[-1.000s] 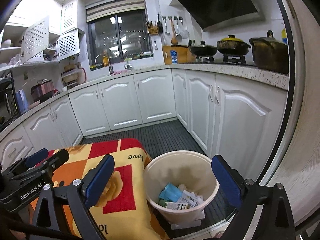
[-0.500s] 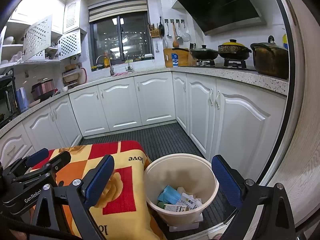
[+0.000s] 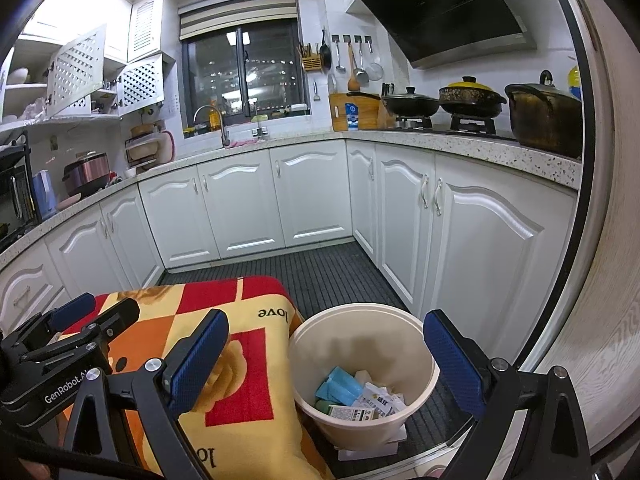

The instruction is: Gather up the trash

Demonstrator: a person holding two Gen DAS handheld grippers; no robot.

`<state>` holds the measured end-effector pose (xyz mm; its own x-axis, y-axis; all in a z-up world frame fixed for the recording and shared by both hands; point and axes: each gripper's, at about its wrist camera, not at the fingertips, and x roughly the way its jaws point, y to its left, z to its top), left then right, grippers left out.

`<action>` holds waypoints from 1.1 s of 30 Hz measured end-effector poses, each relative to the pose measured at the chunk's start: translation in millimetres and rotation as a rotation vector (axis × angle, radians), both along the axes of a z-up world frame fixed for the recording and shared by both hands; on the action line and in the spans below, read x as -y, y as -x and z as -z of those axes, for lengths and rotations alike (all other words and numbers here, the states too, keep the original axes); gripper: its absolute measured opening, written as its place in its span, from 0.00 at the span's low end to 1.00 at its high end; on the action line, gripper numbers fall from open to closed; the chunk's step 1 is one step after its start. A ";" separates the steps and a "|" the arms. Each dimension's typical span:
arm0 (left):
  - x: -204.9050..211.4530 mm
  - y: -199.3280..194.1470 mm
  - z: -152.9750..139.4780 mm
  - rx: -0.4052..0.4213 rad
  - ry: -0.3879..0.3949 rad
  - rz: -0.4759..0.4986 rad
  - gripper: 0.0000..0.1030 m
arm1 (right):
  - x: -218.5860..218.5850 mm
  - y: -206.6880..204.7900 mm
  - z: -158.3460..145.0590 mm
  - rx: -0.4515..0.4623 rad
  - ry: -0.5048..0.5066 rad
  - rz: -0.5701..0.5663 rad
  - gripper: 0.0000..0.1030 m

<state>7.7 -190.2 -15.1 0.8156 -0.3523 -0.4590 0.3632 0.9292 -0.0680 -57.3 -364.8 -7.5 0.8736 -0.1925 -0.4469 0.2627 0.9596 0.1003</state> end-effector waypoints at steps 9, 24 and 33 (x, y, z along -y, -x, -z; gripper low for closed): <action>-1.9 -0.9 1.7 0.004 -0.007 -0.006 0.70 | 3.6 -5.4 3.9 -0.014 -0.013 -0.008 0.94; -5.9 -4.5 4.7 0.005 -0.010 -0.012 0.71 | 5.0 -7.1 8.3 -0.025 -0.016 -0.014 0.94; -4.7 -5.2 5.8 0.004 -0.012 -0.013 0.71 | 5.1 -7.2 8.8 -0.028 -0.016 -0.014 0.94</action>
